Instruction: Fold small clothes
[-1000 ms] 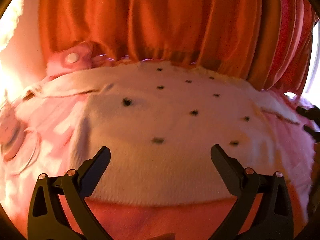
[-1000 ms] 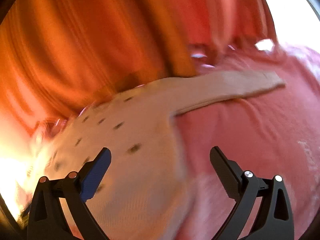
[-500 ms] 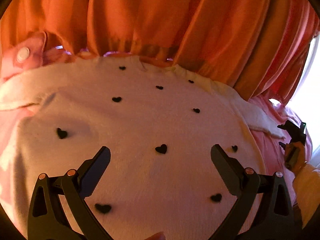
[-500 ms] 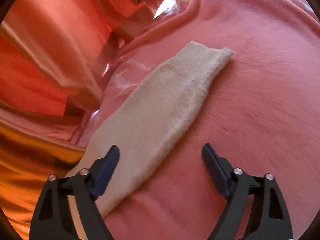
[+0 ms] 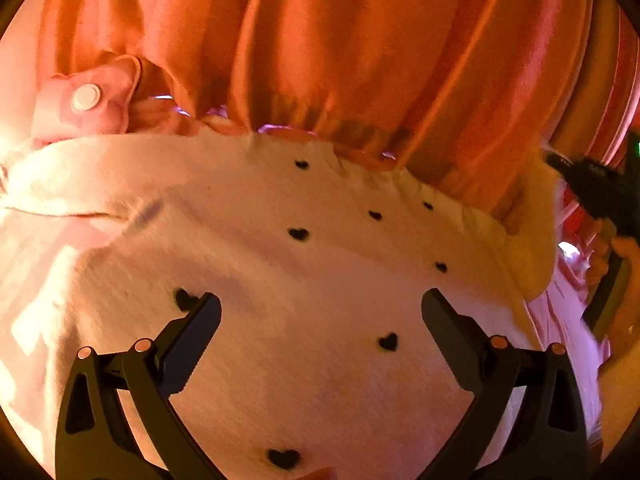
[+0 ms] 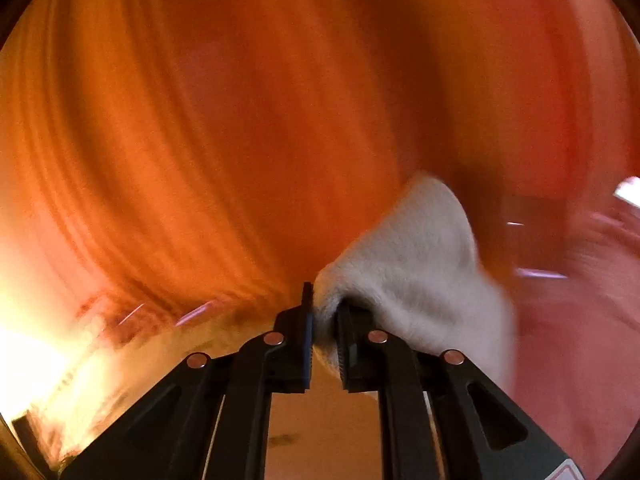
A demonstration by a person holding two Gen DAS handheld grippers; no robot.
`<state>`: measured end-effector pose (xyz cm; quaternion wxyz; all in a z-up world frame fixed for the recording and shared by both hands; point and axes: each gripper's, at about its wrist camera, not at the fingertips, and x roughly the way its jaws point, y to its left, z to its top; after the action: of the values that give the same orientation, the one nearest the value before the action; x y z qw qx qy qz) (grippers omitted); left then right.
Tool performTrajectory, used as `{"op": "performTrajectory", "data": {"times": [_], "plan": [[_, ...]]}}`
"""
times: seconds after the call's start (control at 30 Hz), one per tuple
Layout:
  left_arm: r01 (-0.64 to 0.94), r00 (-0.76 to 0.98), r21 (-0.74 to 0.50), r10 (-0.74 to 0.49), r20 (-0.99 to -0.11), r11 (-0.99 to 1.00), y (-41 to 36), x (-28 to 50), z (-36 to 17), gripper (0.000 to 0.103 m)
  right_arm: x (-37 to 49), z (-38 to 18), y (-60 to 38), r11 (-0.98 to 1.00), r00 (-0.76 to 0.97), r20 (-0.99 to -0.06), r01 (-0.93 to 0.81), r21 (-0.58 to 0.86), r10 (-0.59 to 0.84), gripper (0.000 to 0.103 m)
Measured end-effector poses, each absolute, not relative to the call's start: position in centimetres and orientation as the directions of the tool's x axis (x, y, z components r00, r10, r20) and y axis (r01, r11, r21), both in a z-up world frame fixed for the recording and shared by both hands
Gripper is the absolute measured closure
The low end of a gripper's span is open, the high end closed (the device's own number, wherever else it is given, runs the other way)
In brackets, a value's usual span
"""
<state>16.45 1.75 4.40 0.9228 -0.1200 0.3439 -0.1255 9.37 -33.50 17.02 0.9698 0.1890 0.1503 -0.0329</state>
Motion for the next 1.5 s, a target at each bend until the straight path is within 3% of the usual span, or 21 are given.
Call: {"op": "performTrajectory", "data": {"times": [0.03,0.1,0.2,0.33,0.4,0.53,0.67,0.77,0.83,0.87,0.9,0.93,1.0,1.07,1.13,1.2,1.33,1.5], "plan": [[0.143,0.734,-0.311,-0.311,-0.603,0.94,2.1,16.6,4.4,0.005,11.4,16.4,-29.4,0.936,0.937,-0.336,0.028,0.352,0.098,0.088],[0.121,0.732,-0.321,-0.303,-0.61,0.939,3.3,17.2,4.4,0.005,14.6,13.8,-23.8,0.93,0.883,-0.415,-0.06,0.362,0.218,0.075],[0.085,0.725,-0.333,-0.288,-0.626,0.939,4.8,18.4,4.1,0.005,16.7,9.6,-19.9,0.935,0.83,-0.513,-0.028,0.354,0.219,0.075],[0.047,0.698,-0.388,-0.308,-0.646,0.921,6.6,20.1,3.1,0.005,14.0,7.8,-22.9,0.887,0.846,-0.509,0.104,0.45,0.159,0.068],[0.033,0.683,-0.434,-0.337,-0.648,0.9,6.7,21.1,2.9,0.005,12.3,7.5,-26.7,0.815,0.855,-0.501,0.196,0.546,0.13,0.056],[0.07,0.671,-0.447,-0.374,-0.641,0.892,4.8,22.0,3.4,0.005,9.8,7.1,-30.7,0.711,0.867,-0.497,0.329,0.621,0.033,0.054],[0.117,0.688,-0.356,-0.334,-0.645,0.927,2.9,20.7,3.6,0.005,15.6,7.7,-28.4,0.777,0.826,-0.534,0.215,0.592,0.178,0.053],[0.14,0.685,-0.321,-0.326,-0.652,0.937,2.7,20.4,3.5,0.005,20.7,6.8,-26.9,0.804,0.777,-0.595,0.213,0.555,0.205,0.052],[0.134,0.684,-0.322,-0.323,-0.654,0.937,3.0,20.3,3.3,0.005,23.4,6.3,-26.3,0.796,0.764,-0.601,0.205,0.569,0.233,0.052],[0.125,0.681,-0.336,-0.327,-0.655,0.934,3.4,20.5,3.1,0.005,25.0,6.1,-26.0,0.791,0.757,-0.608,0.211,0.574,0.238,0.059],[0.119,0.68,-0.345,-0.329,-0.656,0.931,3.7,20.6,3.1,0.005,26.2,6.3,-26.0,0.792,0.756,-0.614,0.224,0.568,0.226,0.082],[0.11,0.679,-0.354,-0.33,-0.656,0.929,4.0,20.6,3.0,0.005,26.8,6.5,-25.9,0.797,0.76,-0.616,0.234,0.557,0.208,0.092],[0.093,0.686,-0.365,-0.326,-0.65,0.926,5.0,20.8,3.0,0.005,27.4,9.1,-25.3,0.816,0.792,-0.591,0.235,0.527,0.154,0.094],[0.078,0.701,-0.362,-0.309,-0.643,0.929,5.8,20.8,3.2,0.005,27.1,12.9,-22.1,0.872,0.841,-0.502,0.08,0.483,0.201,0.093],[0.061,0.714,-0.36,-0.293,-0.636,0.931,6.5,21.0,3.4,0.005,27.5,14.6,-18.0,0.885,0.816,-0.466,-0.113,0.452,0.343,0.087],[0.039,0.713,-0.367,-0.283,-0.642,0.929,7.3,21.2,3.4,0.005,28.3,14.4,-13.2,0.84,0.691,-0.501,-0.308,0.447,0.521,0.085],[0.009,0.711,-0.381,-0.275,-0.648,0.924,8.3,21.4,3.4,0.005,25.9,13.6,-14.1,0.905,0.759,-0.535,-0.17,0.389,0.372,0.082],[-0.002,0.682,-0.414,-0.302,-0.667,0.91,7.9,22.6,3.0,0.005,14.7,10.0,-26.0,0.813,0.836,-0.543,0.261,0.521,0.08,0.075]]}}
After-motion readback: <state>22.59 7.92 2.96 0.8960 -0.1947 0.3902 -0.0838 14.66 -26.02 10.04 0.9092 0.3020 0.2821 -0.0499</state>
